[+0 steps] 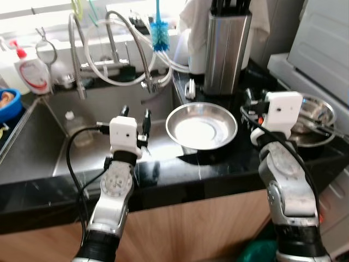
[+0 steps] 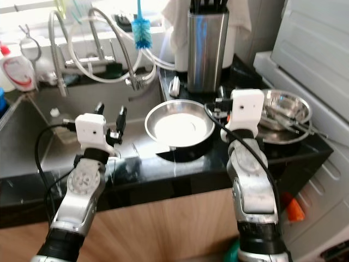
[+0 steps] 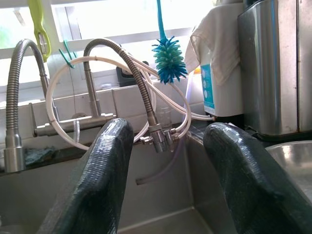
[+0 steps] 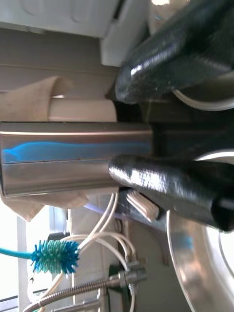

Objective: Kitchen organization

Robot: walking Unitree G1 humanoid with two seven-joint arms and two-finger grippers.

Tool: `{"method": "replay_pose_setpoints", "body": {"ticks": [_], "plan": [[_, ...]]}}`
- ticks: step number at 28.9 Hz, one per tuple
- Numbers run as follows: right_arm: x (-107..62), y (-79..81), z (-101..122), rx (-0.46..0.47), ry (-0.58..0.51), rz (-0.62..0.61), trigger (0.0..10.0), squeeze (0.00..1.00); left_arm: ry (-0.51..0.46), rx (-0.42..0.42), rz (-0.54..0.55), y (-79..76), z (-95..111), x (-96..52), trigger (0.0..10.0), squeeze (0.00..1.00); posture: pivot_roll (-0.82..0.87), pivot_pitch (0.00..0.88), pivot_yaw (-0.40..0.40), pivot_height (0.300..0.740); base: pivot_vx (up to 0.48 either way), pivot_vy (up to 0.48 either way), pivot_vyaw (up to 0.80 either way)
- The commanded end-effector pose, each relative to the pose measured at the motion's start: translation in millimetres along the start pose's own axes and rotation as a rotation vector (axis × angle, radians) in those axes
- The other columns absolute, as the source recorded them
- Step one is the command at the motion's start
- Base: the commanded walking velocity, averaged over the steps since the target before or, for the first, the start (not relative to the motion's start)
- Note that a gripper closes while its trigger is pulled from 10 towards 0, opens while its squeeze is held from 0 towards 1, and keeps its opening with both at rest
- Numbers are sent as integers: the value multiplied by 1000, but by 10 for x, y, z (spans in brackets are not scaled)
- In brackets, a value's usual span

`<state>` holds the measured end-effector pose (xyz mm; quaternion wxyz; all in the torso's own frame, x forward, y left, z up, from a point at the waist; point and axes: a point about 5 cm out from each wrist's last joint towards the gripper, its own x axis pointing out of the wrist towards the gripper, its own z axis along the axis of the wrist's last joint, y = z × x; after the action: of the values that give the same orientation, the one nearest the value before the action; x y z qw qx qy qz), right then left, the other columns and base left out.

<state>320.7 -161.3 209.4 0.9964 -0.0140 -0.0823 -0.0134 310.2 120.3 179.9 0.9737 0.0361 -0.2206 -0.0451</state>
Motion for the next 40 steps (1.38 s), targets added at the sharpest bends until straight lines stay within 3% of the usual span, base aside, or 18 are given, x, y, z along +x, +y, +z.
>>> {"method": "replay_pose_setpoints", "body": {"ticks": [1, 7, 12, 16, 17, 18, 40], "plan": [[15, -6, 35, 32, 32, -10, 10000, 1000, -2, 17, 0, 25, 7, 8, 10000, 0, -165, 0, 64, 740, 0, 0, 0], [23, -46, -39, 87, 138, -57, 10000, 1000, 2, 17, 0, 31, -3, 5, 10000, 0, -162, 0, 62, 740, 0, 0, 0], [-13, -56, -179, 82, 253, -82, 10000, 1000, 6, 18, -2, 29, -8, 3, 10000, 0, -165, 0, 62, 740, 0, 0, 0], [-16, -4, -180, 91, 265, -48, 10000, 988, 4, 21, 2, 48, -5, 9, 10000, 0, -163, 0, 63, 740, 0, 0, 0], [-15, 3, -174, 90, 265, -42, 10000, 639, 4, 21, 3, 51, -7, 7, 10000, 0, -163, 0, 63, 740, 0, 0, 0], [-11, 15, -163, 89, 261, -32, 10000, 0, 5, 22, 5, 54, -8, 5, 10000, 0, -160, 0, 62, 740, 0, 0, 0], [0, 148, -153, 97, 301, 75, 10000, 0, 7, 25, 7, 59, -9, 6, 10000, 0, -159, 0, 62, 740, 0, 0, 0]]}}
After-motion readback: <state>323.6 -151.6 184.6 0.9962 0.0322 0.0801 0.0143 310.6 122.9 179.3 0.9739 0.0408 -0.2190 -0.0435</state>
